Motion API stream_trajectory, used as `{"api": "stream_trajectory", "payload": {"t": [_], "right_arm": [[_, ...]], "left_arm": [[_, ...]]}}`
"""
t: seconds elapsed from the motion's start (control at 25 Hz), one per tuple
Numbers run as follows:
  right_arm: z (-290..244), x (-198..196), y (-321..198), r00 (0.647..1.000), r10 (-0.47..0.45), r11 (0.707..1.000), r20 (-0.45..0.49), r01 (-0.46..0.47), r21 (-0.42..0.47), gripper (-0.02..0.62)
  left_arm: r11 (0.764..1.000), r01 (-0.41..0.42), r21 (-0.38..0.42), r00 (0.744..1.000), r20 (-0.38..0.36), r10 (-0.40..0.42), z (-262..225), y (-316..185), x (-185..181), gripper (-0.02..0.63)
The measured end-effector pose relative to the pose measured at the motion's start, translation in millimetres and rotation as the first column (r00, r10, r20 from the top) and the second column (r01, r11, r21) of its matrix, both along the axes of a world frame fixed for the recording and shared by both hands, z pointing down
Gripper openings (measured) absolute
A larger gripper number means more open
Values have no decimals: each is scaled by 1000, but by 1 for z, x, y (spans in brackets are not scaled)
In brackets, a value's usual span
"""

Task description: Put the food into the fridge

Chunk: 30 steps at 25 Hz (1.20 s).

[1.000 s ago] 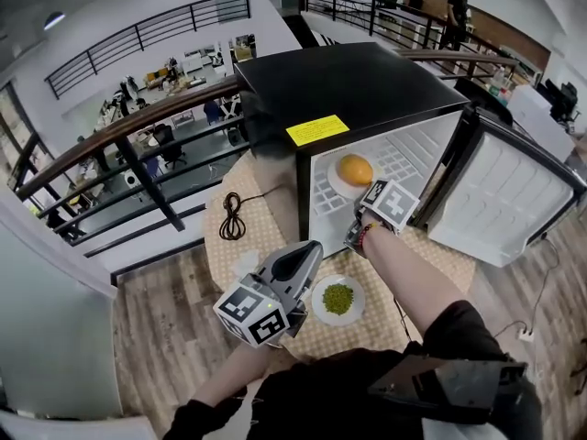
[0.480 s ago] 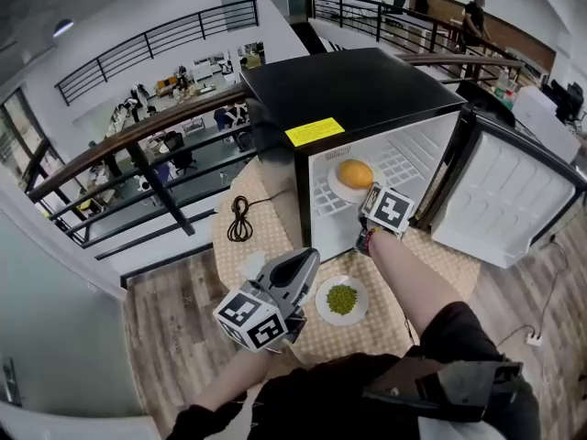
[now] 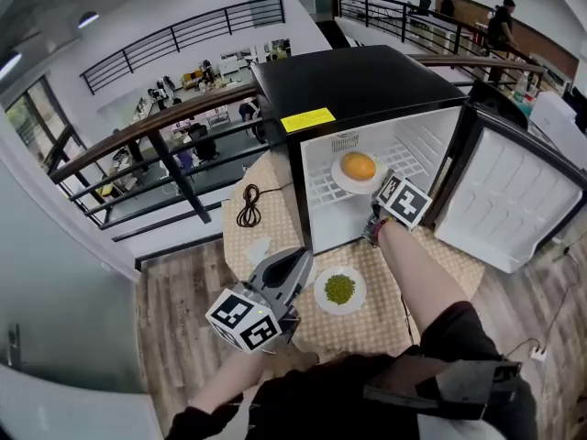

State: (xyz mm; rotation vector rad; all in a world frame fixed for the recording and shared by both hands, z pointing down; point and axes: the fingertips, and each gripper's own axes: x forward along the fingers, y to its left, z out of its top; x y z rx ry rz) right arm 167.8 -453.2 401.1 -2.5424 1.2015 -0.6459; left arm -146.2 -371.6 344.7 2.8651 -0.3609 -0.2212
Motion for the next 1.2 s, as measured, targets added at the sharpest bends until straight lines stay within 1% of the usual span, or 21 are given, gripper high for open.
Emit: {"api": "stream_trajectory", "payload": {"t": [0.08, 0.12, 0.16, 0.28, 0.36, 0.4, 0.48, 0.56, 0.64, 0.72, 0.84, 0.96, 1.2], "right_arm": [[-10, -1, 20, 999, -40, 996, 24, 38, 77, 172], [-15, -4, 32, 997, -79, 991, 27, 76, 110, 172], [-20, -8, 45, 992, -127, 983, 21, 123, 137, 155], [-33, -17, 99, 964, -264, 948, -35, 266, 174, 41], [-39, -22, 141, 934, -348, 916, -81, 358, 183, 26], [-40, -25, 162, 914, -394, 895, -95, 405, 188, 21], [-36, -34, 202, 867, -487, 846, -101, 498, 193, 17], [-29, -41, 238, 822, -559, 803, -111, 570, 176, 17], [-23, -46, 270, 783, -608, 771, -128, 621, 138, 17], [-17, -48, 298, 756, -639, 750, -139, 653, 106, 17], [-10, -46, 333, 736, -661, 734, -149, 675, 76, 17], [-2, -45, 365, 725, -674, 725, -145, 686, 61, 17], [17, -42, 405, 729, -675, 731, -111, 682, 35, 17]], "left_arm": [[1000, 23, 9, 1000, -2, -23, -2, 14, 0, 14], [999, 34, 8, 999, -5, -34, -2, 22, 2, 14], [999, 45, 3, 999, -9, -45, -1, 31, 5, 14], [998, 66, -16, 997, -26, -66, -1, 63, 21, 14], [997, 70, -18, 997, -37, -70, -5, 90, 36, 14], [998, 69, -15, 997, -41, -69, -7, 104, 44, 14], [998, 64, -7, 997, -49, -64, -12, 132, 60, 14], [998, 62, 1, 996, -60, -62, -13, 160, 76, 14], [998, 67, -3, 995, -67, -67, -11, 189, 89, 14], [997, 69, -17, 995, -68, -70, -4, 216, 102, 14], [997, 60, -40, 997, -55, -62, 9, 253, 116, 14], [996, 71, -58, 996, -47, -74, 16, 281, 120, 14], [993, 101, -68, 994, -42, -104, 17, 321, 119, 14]]}}
